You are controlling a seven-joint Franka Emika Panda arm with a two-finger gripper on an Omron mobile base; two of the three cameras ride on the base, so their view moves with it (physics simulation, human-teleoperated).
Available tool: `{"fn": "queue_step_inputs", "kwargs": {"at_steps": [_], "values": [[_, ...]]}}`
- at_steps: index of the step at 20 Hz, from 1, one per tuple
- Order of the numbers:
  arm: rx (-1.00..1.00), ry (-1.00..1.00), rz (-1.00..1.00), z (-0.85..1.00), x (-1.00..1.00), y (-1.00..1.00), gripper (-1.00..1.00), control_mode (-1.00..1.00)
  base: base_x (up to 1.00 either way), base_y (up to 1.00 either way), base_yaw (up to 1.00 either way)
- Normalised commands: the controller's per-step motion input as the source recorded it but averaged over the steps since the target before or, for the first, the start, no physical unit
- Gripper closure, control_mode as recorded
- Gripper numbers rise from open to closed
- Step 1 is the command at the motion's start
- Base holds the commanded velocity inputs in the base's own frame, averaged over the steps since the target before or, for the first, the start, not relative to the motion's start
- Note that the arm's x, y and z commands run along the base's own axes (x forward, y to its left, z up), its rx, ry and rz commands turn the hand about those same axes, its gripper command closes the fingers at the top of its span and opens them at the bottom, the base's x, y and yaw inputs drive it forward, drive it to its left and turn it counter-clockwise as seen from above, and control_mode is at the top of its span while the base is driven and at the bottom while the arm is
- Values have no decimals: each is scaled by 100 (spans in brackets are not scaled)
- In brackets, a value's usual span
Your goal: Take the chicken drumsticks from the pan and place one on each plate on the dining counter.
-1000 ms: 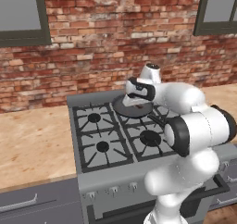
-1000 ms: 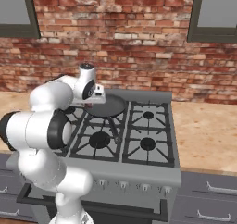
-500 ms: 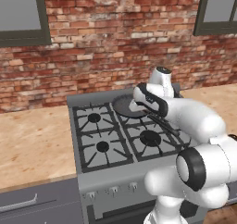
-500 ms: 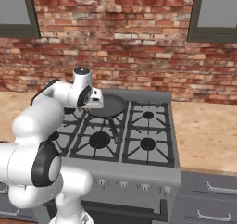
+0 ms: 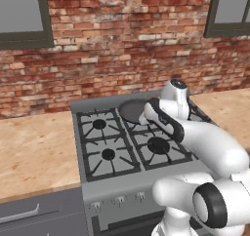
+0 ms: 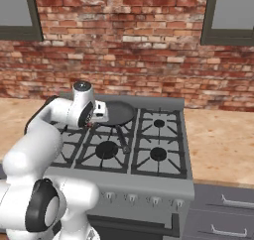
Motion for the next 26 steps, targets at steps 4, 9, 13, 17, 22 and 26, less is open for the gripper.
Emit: {"fn": "queue_step_inputs", "kwargs": {"at_steps": [4,9,13,17,22,26], "values": [[0,0,0,0,0,0,100,100,-65,-12,15],[0,0,0,0,0,0,100,100,-78,-2,65],[0,0,0,0,0,0,100,100,-61,1,92],[0,0,0,0,0,0,100,100,-43,0,100],[0,0,0,0,0,0,100,100,-25,0,100],[0,0,0,0,0,0,100,100,-15,0,100]]}}
